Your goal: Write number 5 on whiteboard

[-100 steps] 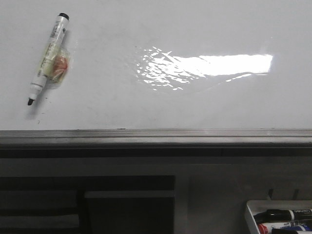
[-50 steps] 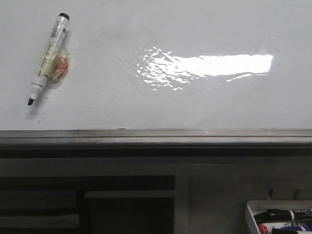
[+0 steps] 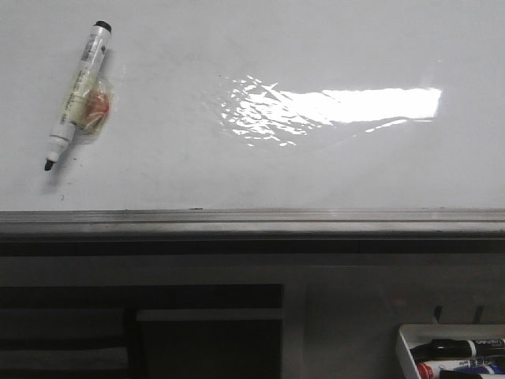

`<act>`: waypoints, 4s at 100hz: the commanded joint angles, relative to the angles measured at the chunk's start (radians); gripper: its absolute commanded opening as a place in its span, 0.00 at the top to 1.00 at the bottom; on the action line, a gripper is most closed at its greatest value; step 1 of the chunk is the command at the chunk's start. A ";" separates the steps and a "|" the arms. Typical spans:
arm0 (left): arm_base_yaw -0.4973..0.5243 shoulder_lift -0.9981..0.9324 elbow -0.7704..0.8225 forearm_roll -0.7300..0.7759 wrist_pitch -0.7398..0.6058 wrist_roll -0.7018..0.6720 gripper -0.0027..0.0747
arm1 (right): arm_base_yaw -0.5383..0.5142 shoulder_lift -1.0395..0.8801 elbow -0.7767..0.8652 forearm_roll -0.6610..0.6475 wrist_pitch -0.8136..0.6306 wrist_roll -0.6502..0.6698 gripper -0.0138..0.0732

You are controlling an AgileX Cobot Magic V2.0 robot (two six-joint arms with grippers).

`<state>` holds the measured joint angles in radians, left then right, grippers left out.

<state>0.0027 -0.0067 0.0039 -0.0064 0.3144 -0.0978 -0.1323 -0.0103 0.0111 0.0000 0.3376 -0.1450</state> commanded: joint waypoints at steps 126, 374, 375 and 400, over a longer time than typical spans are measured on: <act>0.002 0.215 -0.329 0.017 -0.095 -0.002 0.99 | 0.002 0.262 -0.244 0.190 -0.063 0.008 0.90; -0.664 1.160 -0.357 0.651 -0.886 -0.007 0.99 | 0.705 0.626 -0.534 0.293 0.076 -0.012 0.77; -0.666 1.159 -0.357 0.661 -0.887 -0.007 0.99 | 0.712 0.632 -0.537 0.309 0.074 -0.012 0.74; -0.700 1.136 -0.357 0.733 -1.014 -0.007 0.99 | 0.947 0.833 -0.631 0.347 -0.021 -0.012 0.38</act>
<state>-0.6880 1.1504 -0.3295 0.7371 -0.5707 -0.0978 0.7533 0.7652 -0.5629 0.3307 0.4298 -0.1438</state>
